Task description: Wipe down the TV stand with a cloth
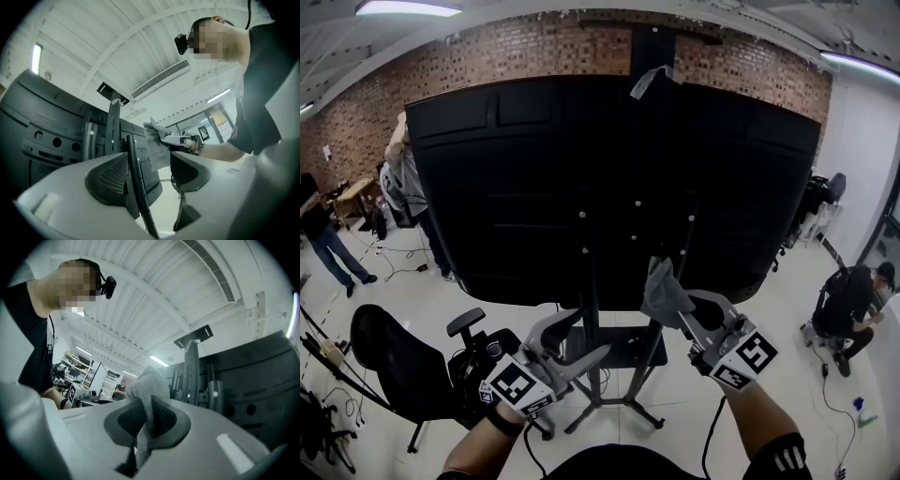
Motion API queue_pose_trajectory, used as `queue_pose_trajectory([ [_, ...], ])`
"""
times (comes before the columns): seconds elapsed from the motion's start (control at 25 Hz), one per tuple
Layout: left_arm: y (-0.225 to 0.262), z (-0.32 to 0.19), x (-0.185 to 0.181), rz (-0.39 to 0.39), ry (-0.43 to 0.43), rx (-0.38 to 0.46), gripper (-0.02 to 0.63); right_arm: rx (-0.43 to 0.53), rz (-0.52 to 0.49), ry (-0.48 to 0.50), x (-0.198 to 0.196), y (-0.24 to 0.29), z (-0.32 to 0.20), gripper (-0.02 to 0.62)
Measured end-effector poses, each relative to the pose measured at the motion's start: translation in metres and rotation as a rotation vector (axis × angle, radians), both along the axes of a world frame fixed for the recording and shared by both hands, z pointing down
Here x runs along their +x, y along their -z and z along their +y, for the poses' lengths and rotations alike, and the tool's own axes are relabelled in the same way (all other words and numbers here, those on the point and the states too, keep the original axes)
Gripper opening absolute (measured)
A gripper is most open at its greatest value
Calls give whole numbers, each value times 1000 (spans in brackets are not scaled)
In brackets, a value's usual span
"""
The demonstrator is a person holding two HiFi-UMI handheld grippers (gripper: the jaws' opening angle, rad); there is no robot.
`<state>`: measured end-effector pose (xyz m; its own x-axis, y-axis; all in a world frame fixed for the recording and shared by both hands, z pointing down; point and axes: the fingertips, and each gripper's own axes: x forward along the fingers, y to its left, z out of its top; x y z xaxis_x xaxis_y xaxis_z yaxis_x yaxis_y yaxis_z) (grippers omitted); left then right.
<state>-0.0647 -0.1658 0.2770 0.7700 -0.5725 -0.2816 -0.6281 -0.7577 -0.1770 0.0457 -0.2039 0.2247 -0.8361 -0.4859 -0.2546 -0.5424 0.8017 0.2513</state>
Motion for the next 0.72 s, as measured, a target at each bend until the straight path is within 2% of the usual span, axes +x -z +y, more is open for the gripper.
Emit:
queue_pose_trajectory([
  [0.2,64,-13,8,-7,-21,85,305,164,63,-29,-6,71,-21,8],
  [0.36,114,-24,11,-33,-11,158,305,259,95,-65,-10,132,-40,8],
  [0.56,173,-35,12,-58,6,243,305,382,151,-126,-16,203,-56,8],
  [0.72,214,-45,15,-69,10,272,305,471,217,-210,-22,250,-75,9],
])
